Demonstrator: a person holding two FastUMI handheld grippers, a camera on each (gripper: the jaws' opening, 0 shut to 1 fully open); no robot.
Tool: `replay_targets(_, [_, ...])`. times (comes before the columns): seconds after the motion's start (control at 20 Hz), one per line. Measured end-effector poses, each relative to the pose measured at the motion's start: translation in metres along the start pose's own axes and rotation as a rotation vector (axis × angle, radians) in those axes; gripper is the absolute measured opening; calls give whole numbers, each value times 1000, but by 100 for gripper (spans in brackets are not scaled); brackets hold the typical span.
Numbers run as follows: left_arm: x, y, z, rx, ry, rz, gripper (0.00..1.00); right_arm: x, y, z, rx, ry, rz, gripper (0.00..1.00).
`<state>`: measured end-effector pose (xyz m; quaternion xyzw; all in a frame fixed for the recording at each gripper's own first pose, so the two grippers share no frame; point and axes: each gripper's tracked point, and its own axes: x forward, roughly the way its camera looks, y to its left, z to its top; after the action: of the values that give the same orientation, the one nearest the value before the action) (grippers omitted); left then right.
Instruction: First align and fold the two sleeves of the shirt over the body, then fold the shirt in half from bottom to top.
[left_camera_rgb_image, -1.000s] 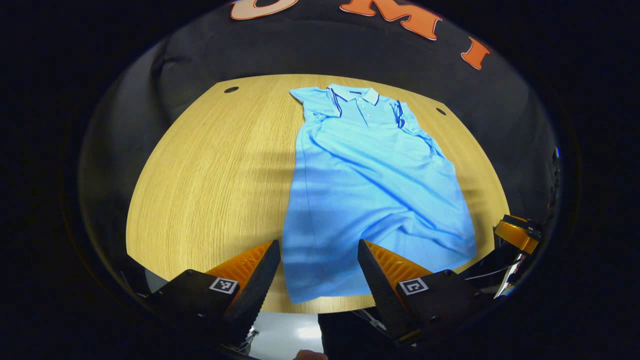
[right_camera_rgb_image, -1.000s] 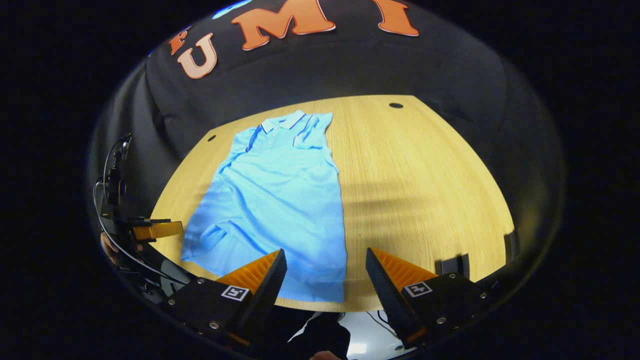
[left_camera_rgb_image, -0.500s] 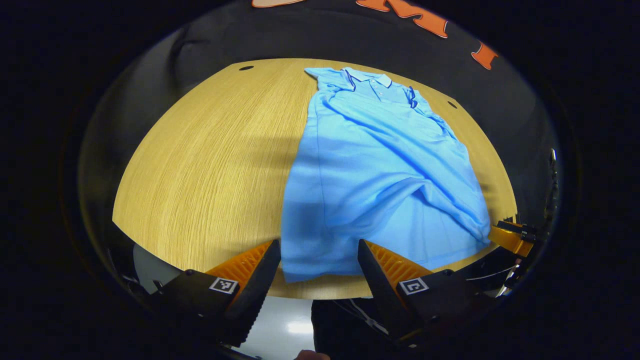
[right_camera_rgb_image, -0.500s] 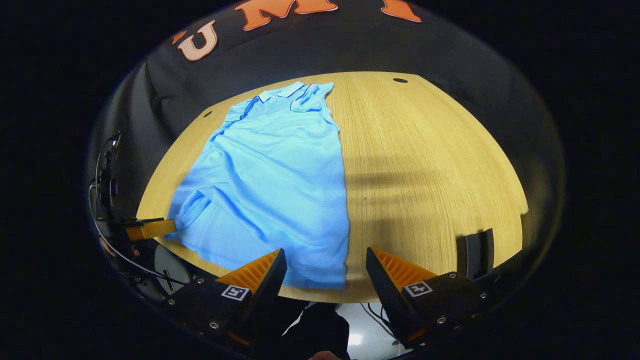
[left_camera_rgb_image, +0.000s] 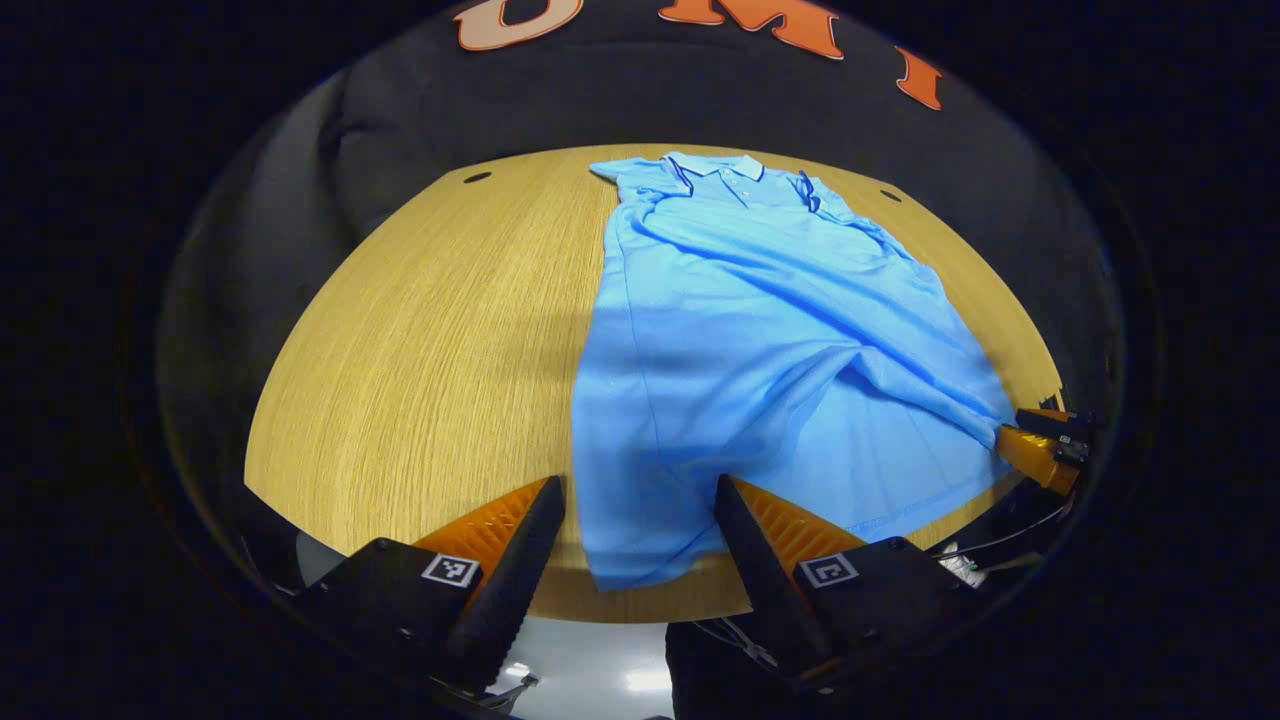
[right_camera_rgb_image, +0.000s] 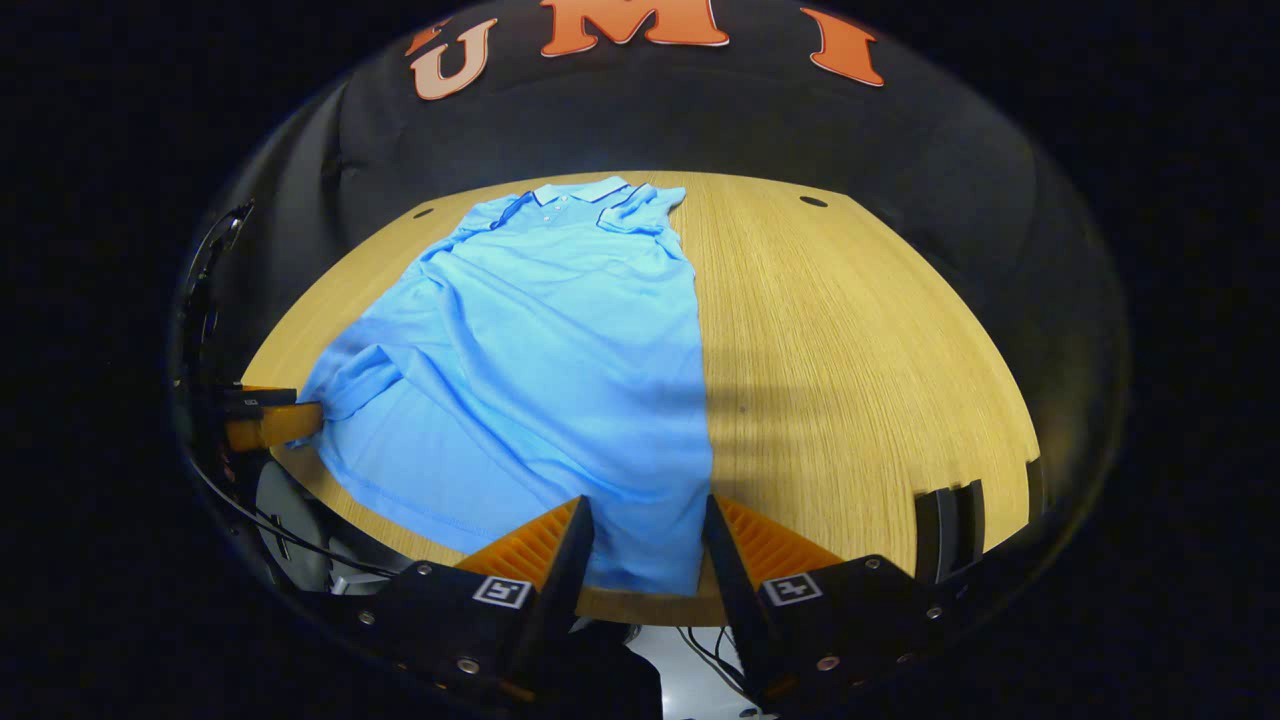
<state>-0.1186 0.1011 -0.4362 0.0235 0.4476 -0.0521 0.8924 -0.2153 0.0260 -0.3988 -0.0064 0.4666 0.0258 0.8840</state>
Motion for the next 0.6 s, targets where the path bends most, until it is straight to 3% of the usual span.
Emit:
replay_targets(0.05, [-1,-1,1,-5,-6,1,100,1,2,1,3,-5,3,58])
replay_targets(0.1, [1,-3,0,-5,-1,7,98,1,6,3,7,3,7,43])
replay_targets(0.15, [2,-6,2,-5,1,3,76,3,11,1,3,31,11,32])
replay_targets(0.2, [2,-8,4,-6,9,7,54,3,11,2,-24,63,14,11])
replay_targets(0.3, [8,-11,8,-25,17,14,11,3,12,2,-12,115,10,4])
replay_targets(0.6, [-1,-10,19,-70,11,-1,9,-3,17,13,122,135,57,0])
